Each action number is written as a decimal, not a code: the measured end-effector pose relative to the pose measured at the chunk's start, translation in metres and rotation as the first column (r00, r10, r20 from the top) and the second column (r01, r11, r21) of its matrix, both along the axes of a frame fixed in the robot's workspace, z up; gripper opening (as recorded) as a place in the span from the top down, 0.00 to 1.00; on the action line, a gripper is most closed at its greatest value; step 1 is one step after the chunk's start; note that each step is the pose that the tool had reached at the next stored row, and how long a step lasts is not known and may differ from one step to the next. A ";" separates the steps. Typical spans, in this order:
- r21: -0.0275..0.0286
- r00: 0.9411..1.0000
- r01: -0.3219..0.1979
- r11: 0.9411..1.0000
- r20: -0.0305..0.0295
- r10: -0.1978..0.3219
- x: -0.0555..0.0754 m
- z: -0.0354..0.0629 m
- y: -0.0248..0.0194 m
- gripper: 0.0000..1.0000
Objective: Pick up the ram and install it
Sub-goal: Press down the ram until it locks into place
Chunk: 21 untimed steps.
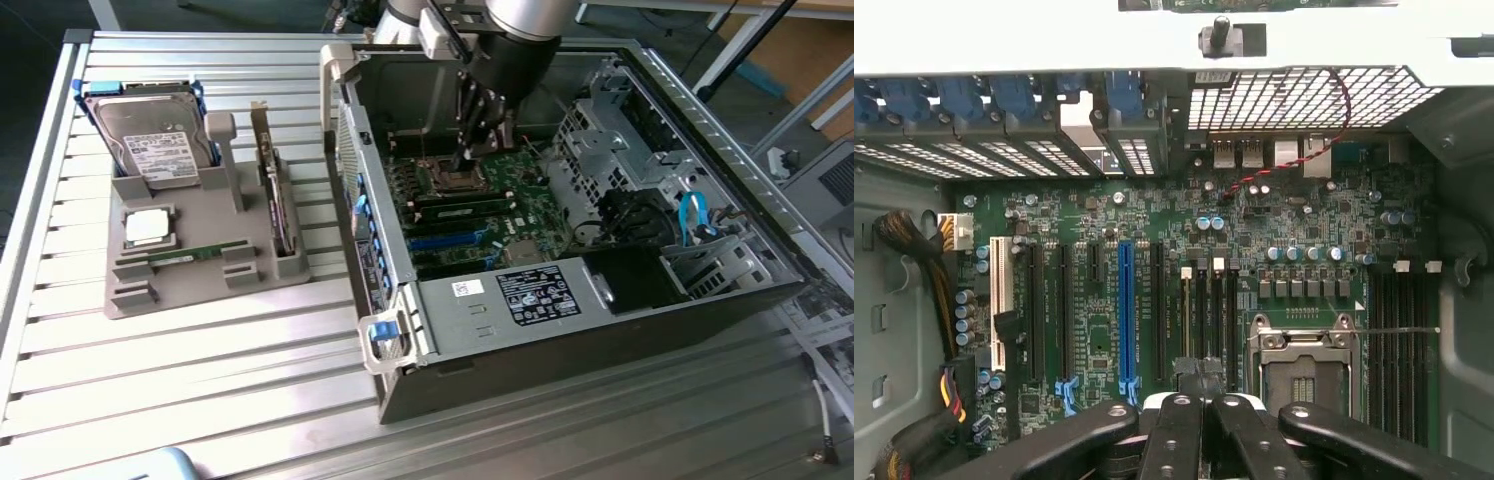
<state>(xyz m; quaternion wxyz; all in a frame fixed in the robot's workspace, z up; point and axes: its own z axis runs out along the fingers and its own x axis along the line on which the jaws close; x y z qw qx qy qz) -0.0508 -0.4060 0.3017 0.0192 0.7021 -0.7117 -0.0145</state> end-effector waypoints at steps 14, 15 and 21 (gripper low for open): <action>0.000 1.000 0.000 1.000 0.000 0.000 0.023 0.0000 0.0000 0.89; 0.000 1.000 0.000 1.000 -0.001 0.000 0.025 0.0000 0.0000 0.89; 0.000 1.000 0.000 1.000 -0.001 0.000 0.035 0.0000 0.0000 0.89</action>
